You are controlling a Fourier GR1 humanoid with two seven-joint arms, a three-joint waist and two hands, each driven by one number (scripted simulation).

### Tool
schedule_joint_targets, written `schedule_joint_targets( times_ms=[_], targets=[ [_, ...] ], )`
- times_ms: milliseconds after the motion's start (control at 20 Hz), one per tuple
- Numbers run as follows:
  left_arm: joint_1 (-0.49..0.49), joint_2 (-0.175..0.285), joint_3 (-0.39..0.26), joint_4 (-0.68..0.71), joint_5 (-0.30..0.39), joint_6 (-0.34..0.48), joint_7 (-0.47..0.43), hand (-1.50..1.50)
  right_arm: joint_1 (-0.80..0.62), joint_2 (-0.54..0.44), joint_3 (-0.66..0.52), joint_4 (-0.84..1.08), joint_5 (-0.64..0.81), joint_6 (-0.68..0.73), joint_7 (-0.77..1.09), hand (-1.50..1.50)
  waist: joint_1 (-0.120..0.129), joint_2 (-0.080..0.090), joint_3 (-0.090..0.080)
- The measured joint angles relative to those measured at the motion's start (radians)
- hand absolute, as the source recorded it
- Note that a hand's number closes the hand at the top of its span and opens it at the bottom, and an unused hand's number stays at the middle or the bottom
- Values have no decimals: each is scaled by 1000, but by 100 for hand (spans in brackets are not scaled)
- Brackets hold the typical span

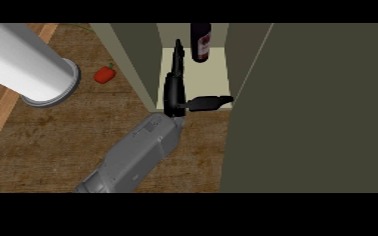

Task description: Pick up the wine, place it into the cabinet and close the cabinet

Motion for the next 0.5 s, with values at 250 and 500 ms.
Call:
schedule_joint_targets(
  times_ms=[250, 500],
  targets=[
    [155, 13, -77, -225, -31, 38, 16, -150, 28, -1, -8, -7, 2, -1, -10, -150, 13, -3, 0],
    [316, 62, -158, -474, -93, 77, 58, -150, 23, -9, -19, -4, 6, -15, -3, -150, 21, -3, 0]
  ],
)
